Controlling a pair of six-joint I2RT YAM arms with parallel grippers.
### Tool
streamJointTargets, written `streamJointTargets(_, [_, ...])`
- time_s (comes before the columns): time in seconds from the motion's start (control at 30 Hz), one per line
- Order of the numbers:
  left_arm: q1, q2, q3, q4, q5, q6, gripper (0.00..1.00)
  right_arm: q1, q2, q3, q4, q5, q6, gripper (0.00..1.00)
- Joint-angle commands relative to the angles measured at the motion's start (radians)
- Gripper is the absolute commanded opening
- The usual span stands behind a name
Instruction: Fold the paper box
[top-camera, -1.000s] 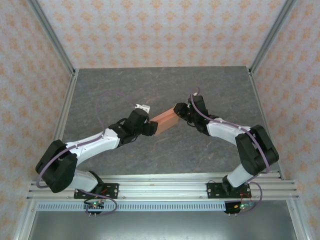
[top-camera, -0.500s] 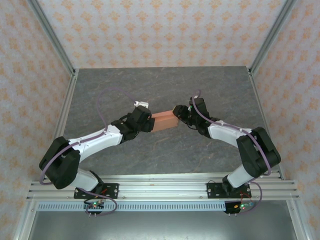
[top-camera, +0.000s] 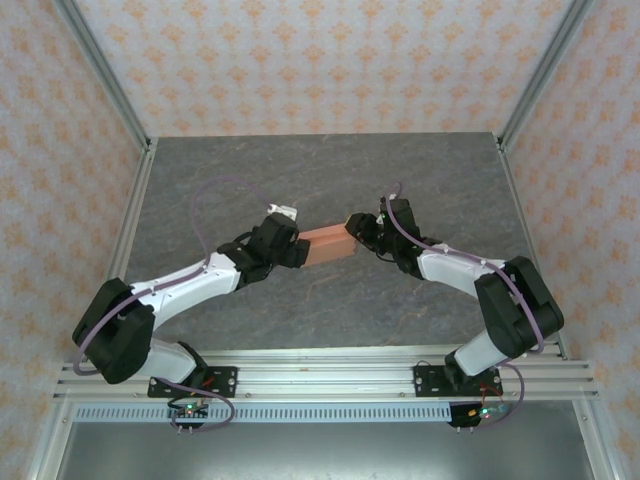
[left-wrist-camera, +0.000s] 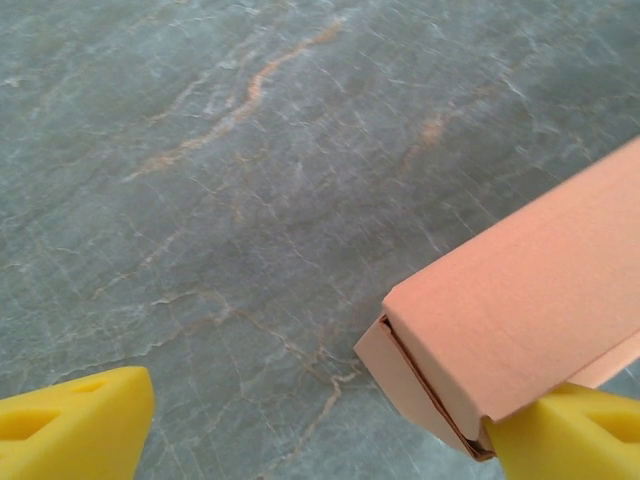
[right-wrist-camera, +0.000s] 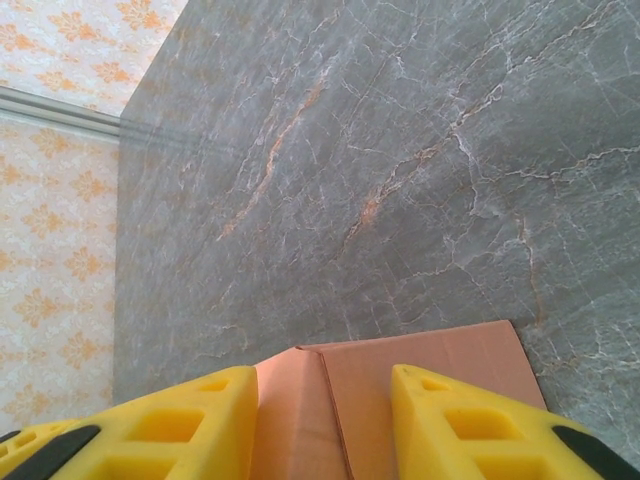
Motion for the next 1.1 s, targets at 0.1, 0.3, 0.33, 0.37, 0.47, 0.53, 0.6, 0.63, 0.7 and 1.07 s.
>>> streamJointTargets(0.1, [-0.012,0.027,-0.002,-0.009,0.166,0.087,0.89,0.018,0.013,-0.041,-0.055,0.002,0.008,0.37])
streamJointTargets(0.3, [-0.011,0.039,0.008,0.004,0.256,0.132,0.9,0.025,-0.002,-0.048,-0.061,0.027,0.006,0.37])
streamJointTargets(0.33, [-0.011,0.039,0.007,0.008,0.27,0.138,0.9,0.027,-0.002,-0.05,-0.061,0.03,0.008,0.37])
streamJointTargets(0.37, [-0.011,0.038,0.005,0.014,0.283,0.143,0.9,0.029,-0.003,-0.05,-0.06,0.033,0.006,0.37])
streamJointTargets(0.47, [-0.008,0.035,0.0,0.026,0.324,0.153,0.91,0.033,-0.002,-0.057,-0.061,0.041,0.009,0.36])
streamJointTargets(0.53, [0.001,0.031,-0.01,0.044,0.367,0.152,0.92,0.035,-0.005,-0.059,-0.061,0.049,0.008,0.37])
streamJointTargets(0.6, [0.011,0.027,-0.019,0.064,0.41,0.146,0.92,0.036,-0.008,-0.062,-0.061,0.054,0.008,0.37])
streamJointTargets(0.63, [0.014,0.026,-0.023,0.07,0.425,0.144,0.93,0.036,-0.009,-0.063,-0.061,0.056,0.008,0.37])
streamJointTargets(0.7, [0.018,0.022,-0.023,0.075,0.439,0.141,0.93,0.036,-0.013,-0.066,-0.065,0.062,0.007,0.36])
streamJointTargets(1.07, [0.044,-0.085,-0.054,0.1,0.387,0.039,0.94,0.036,-0.03,-0.058,-0.092,0.086,-0.008,0.36])
